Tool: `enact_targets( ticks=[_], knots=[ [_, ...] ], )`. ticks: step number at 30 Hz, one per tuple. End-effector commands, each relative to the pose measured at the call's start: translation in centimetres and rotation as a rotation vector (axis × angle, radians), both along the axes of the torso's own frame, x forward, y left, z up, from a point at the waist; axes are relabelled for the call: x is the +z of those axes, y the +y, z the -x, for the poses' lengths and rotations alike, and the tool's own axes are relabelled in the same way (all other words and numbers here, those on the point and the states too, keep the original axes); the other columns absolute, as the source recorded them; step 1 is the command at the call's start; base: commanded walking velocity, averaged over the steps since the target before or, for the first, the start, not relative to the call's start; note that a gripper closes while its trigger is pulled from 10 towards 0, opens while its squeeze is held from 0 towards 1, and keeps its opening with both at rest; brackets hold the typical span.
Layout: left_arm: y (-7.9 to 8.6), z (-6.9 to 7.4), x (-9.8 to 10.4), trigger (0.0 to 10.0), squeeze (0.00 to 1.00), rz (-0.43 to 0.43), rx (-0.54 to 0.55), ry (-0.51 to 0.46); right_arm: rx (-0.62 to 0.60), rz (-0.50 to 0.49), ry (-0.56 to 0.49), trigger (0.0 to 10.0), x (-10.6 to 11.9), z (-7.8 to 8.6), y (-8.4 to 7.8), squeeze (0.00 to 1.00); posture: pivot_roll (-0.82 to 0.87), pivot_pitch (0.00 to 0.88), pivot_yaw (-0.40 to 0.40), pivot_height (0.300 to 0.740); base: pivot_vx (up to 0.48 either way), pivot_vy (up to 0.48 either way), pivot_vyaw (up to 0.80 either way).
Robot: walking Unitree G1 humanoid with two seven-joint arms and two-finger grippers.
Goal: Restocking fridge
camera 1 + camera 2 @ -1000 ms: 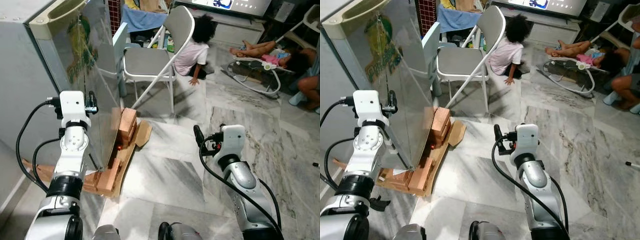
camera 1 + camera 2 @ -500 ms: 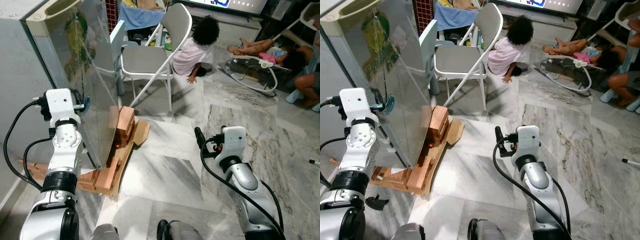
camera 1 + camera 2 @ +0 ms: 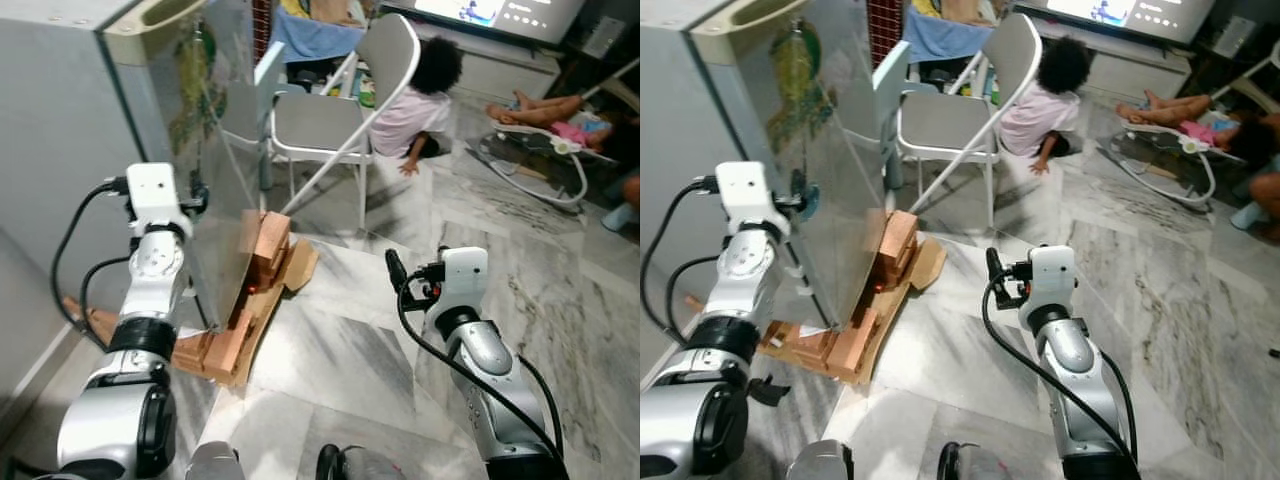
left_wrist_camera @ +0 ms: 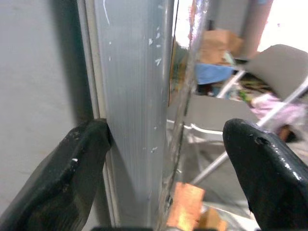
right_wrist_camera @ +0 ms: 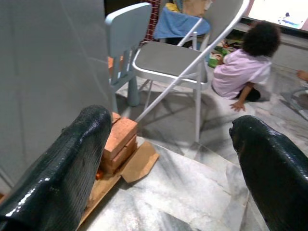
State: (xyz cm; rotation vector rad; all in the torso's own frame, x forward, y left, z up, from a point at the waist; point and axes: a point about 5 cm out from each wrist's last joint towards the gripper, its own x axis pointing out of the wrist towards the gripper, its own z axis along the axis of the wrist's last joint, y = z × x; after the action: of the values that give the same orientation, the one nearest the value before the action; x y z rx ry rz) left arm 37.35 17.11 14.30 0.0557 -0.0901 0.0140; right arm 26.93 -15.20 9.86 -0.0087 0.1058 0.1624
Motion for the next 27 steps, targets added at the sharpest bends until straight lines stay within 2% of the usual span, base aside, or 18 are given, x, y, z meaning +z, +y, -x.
enact_targets(
  ticks=[1, 4, 9, 10, 11, 12, 13, 14, 15, 16, 18, 19, 22, 23, 24, 27],
  knots=[
    [-3.6, -0.7, 2.5, 10.0, 0.0, -0.052, -0.179, -0.088, -0.013, 0.006, 0.003, 10.0, 0.0, -0.1, -0.4, 0.0, 0.02, 0.076, -0.1, 0.74, 0.0, 0.0, 0.0],
    [-5.7, -0.6, 3.1, 10.0, 0.0, -0.088, -0.274, -0.119, -0.012, 0.006, 0.004, 10.0, 0.0, -0.3, -0.2, 0.0, 0.03, 0.074, -0.098, 0.74, 0.0, 0.0, 0.0],
    [-6.8, -1.0, 3.6, 10.0, 0.0, -0.107, -0.306, -0.122, -0.011, 0.001, 0.007, 10.0, -0.1, -0.6, 0.1, 0.0, 0.03, 0.066, -0.095, 0.74, 0.0, 0.0, 0.0],
    [-7.0, -1.2, 3.8, 10.0, 0.0, -0.097, -0.309, -0.122, -0.011, 0.0, 0.007, 10.0, -0.1, -0.6, 0.1, 0.0, 0.04, 0.065, -0.094, 0.74, 0.0, 0.0, 0.0],
    [-8.4, -1.4, 4.8, 10.0, 0.0, -0.023, -0.346, -0.127, -0.011, -0.001, 0.01, 10.0, -0.2, -0.7, 0.1, 0.0, 0.05, 0.061, -0.097, 0.74, 0.0, 0.0, 0.0],
    [-9.1, -1.5, 5.2, 10.0, 0.0, 0.007, -0.367, -0.131, -0.011, -0.002, 0.011, 10.0, -0.2, -0.7, 0.1, 0.0, 0.05, 0.061, -0.097, 0.74, 0.0, 0.0, 0.0],
    [-10.4, -1.3, 5.9, 10.0, 0.0, 0.019, -0.418, -0.149, -0.01, -0.006, 0.018, 10.0, -0.3, -0.7, 0.1, 0.0, 0.05, 0.06, -0.097, 0.74, 0.0, 0.0, 0.0],
    [-15.8, 0.3, 8.0, 10.0, 0.0, -0.005, -0.643, -0.239, 0.001, -0.014, 0.04, 10.0, -0.7, -0.6, 0.3, 0.0, 0.06, 0.055, -0.099, 0.74, 0.0, 0.0, 0.0],
    [-15.8, 0.3, 8.0, 10.0, 0.0, -0.005, -0.643, -0.239, 0.001, -0.014, 0.04, 10.0, -0.7, -0.6, 0.3, 0.0, 0.06, 0.055, -0.099, 0.74, 0.0, 0.0, 0.0],
    [-18.5, 1.6, 9.1, 10.0, 0.0, -0.02, -0.753, -0.288, 0.01, -0.013, 0.049, 10.0, -0.9, -0.7, 0.5, 0.0, 0.06, 0.051, -0.098, 0.74, 0.0, 0.0, 0.0],
    [-21.9, 3.7, 10.3, 10.0, 0.0, -0.025, -0.904, -0.347, 0.022, -0.018, 0.054, 10.0, -0.9, -0.8, 0.9, 0.0, 0.05, 0.047, -0.093, 0.74, 0.0, 0.0, 0.0],
    [-23.0, 4.5, 10.6, 10.0, 0.0, -0.018, -0.955, -0.36, 0.027, -0.022, 0.051, 10.0, -0.8, -0.9, 1.0, 0.0, 0.05, 0.047, -0.093, 0.74, 0.0, 0.0, 0.0],
    [-23.9, 5.0, 10.5, 10.0, 0.0, -0.016, -0.991, -0.366, 0.033, -0.033, 0.043, 10.0, -0.6, -0.9, 1.2, 0.0, 0.04, 0.044, -0.084, 0.74, 0.0, 0.0, 0.0],
    [-23.5, 4.7, 10.0, 10.0, 0.0, -0.031, -0.975, -0.358, 0.032, -0.038, 0.042, 10.0, -0.6, -0.7, 1.2, 0.0, 0.03, 0.045, -0.077, 0.74, 0.0, 0.0, 0.0],
    [-23.0, 4.2, 9.6, 10.0, 0.0, -0.05, -0.945, -0.349, 0.029, -0.043, 0.042, 10.0, -0.6, -0.6, 1.1, 0.0, 0.03, 0.045, -0.077, 0.74, 0.0, 0.0, 0.0],
    [-19.6, 2.3, 8.3, 10.0, 0.0, -0.068, -0.808, -0.3, 0.016, -0.06, 0.048, 10.0, -0.9, -0.5, 1.0, 0.0, 0.04, 0.049, -0.07, 0.74, 0.0, 0.0, 0.0]
  ],
)
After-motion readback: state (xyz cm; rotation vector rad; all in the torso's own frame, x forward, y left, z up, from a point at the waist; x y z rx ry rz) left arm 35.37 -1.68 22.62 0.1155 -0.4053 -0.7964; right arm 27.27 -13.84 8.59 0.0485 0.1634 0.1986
